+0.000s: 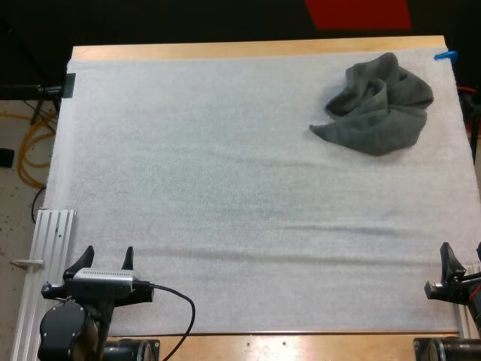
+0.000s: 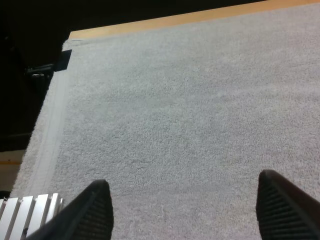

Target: Pick towel from pile fold and stack

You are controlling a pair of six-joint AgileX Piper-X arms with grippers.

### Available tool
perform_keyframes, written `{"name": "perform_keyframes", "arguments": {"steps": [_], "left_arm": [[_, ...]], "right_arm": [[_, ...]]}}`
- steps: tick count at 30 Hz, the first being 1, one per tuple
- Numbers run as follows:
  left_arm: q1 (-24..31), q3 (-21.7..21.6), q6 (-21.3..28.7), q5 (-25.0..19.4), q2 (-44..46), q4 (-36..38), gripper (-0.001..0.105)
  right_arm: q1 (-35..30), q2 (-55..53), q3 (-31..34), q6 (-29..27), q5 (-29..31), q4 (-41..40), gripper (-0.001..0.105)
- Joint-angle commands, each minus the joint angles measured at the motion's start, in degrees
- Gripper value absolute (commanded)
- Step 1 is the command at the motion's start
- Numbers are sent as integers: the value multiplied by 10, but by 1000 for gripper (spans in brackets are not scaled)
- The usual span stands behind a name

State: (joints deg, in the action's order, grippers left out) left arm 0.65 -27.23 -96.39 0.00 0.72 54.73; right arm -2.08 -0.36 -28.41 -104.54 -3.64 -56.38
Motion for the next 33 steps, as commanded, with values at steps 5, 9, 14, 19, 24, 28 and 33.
{"name": "perform_keyframes", "arguments": {"steps": [5,9,14,19,24,28,33], "left_arm": [[0,0,-1,0,75,-7,59],[0,0,-1,6,75,-7,59],[0,0,-1,24,75,-7,59],[0,0,-1,24,75,-7,59],[0,-15,-1,41,67,-6,59],[0,-64,-1,80,15,-6,59],[0,-136,-1,143,-78,-3,59]], "right_arm": [[0,-26,-1,-2,8,5,57],[0,-26,-1,3,18,5,57],[0,-12,-1,6,26,5,56],[0,20,-1,6,23,5,56],[0,53,-30,6,2,2,56],[0,107,-91,5,-2,-1,56],[0,195,-167,-19,-23,-6,56]]}}
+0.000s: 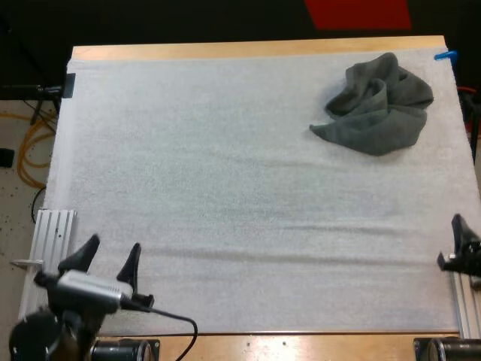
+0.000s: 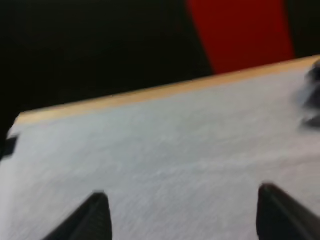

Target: Pick towel from pile fold and stack

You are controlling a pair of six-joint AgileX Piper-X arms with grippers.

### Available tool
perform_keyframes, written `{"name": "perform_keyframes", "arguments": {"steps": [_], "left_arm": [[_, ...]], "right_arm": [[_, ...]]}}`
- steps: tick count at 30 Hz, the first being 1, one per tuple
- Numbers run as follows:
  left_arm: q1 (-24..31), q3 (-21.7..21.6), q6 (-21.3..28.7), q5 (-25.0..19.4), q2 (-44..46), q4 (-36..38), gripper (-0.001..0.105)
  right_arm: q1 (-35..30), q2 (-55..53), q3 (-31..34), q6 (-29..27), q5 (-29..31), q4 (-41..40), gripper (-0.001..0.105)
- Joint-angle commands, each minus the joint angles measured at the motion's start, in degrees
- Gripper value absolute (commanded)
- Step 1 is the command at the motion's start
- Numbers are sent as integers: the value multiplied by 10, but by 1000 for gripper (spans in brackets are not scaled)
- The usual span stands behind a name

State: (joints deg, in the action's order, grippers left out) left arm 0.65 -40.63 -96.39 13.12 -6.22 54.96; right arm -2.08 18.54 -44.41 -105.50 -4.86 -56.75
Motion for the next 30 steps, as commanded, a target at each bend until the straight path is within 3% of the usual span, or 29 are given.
{"name": "perform_keyframes", "arguments": {"steps": [1,7,11,17,30], "left_arm": [[0,-18,-1,36,-34,-4,59],[0,-84,-1,160,-146,15,59],[0,-105,-1,238,-196,18,59],[-3,-112,-1,229,-219,18,59],[-3,-112,-1,209,-219,18,59]], "right_arm": [[0,27,-24,-17,-20,-7,56],[0,133,-102,-55,-76,-28,56],[7,185,-140,-63,-114,-28,56],[41,269,-182,-68,-125,-27,56],[97,482,-189,-64,30,48,56]]}}
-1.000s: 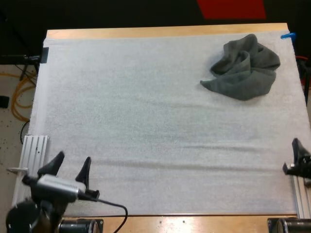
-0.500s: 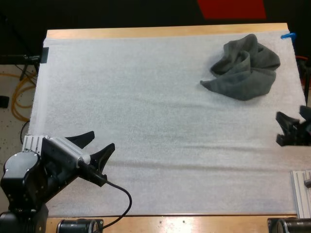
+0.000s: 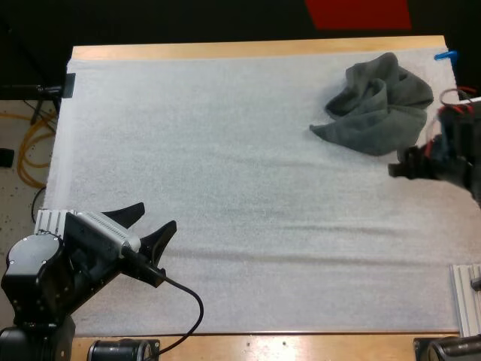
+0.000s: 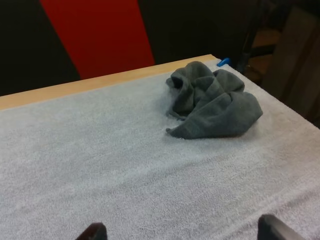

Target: Pick towel from pile fold and stack

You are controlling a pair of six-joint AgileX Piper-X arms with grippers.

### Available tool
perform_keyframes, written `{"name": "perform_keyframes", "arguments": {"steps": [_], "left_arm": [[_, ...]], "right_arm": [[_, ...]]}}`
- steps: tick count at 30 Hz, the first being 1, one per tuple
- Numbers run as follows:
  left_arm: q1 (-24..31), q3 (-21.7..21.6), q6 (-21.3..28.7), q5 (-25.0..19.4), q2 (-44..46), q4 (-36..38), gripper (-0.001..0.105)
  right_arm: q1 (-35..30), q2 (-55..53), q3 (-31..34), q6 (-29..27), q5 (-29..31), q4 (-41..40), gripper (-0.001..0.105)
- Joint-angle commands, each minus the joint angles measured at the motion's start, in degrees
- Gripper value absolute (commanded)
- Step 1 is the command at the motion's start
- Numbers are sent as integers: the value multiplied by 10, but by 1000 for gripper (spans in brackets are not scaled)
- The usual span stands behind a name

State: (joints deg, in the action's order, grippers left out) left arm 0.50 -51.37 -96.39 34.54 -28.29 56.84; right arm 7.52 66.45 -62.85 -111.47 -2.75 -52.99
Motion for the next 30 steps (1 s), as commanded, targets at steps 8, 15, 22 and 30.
{"name": "perform_keyframes", "arguments": {"steps": [8,15,22,30], "left_arm": [[-1,-5,-1,-15,2,-1,59],[-1,-5,-1,-15,2,-1,59],[-1,-5,-1,-15,2,5,59],[-1,-5,-1,-14,2,21,59]], "right_arm": [[1,128,-20,7,47,80,56],[1,254,-71,32,73,121,56],[1,371,-150,50,87,106,56],[1,441,-183,54,89,77,40]]}}
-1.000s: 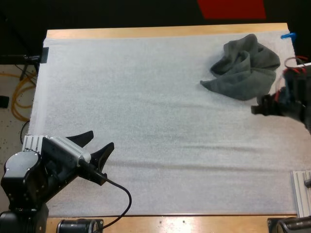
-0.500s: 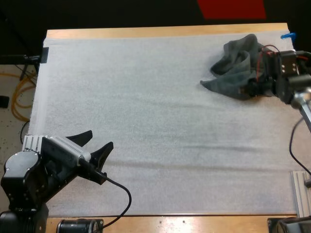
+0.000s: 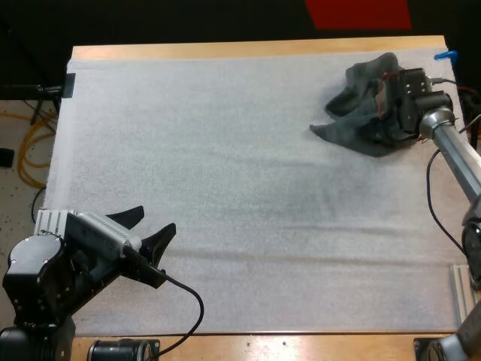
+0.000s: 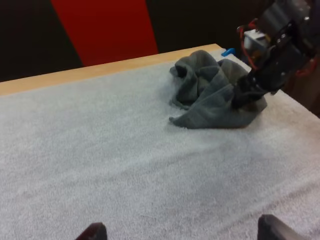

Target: Pick towel from pile fold and stack

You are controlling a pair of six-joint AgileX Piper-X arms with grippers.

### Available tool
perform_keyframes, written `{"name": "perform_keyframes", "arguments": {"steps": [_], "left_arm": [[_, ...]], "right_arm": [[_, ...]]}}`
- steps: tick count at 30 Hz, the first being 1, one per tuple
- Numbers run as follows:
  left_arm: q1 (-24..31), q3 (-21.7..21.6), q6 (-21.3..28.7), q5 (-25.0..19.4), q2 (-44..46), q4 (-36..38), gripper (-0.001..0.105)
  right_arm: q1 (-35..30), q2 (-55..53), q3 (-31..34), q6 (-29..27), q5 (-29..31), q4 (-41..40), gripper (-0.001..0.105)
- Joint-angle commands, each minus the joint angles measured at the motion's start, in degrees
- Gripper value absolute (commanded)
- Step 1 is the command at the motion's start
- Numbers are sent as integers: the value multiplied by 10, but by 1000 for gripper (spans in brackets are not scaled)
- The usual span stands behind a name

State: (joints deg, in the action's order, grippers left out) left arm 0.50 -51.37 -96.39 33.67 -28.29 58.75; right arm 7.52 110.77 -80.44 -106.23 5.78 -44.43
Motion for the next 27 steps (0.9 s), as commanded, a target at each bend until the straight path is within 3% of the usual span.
{"name": "perform_keyframes", "arguments": {"steps": [1,4,6,15,27], "left_arm": [[-1,-5,-1,-5,2,1,59],[-1,-5,-1,-5,2,1,59],[-1,-5,-1,-5,2,1,59],[-1,-5,-1,-5,2,1,59],[-1,-5,-1,-5,2,1,59]], "right_arm": [[1,3,-7,2,3,-9,34],[1,9,-7,2,3,-11,11],[1,8,-7,5,3,-11,1],[1,-63,-7,-11,3,-5,0],[1,-298,-7,-65,-10,-12,0]]}}
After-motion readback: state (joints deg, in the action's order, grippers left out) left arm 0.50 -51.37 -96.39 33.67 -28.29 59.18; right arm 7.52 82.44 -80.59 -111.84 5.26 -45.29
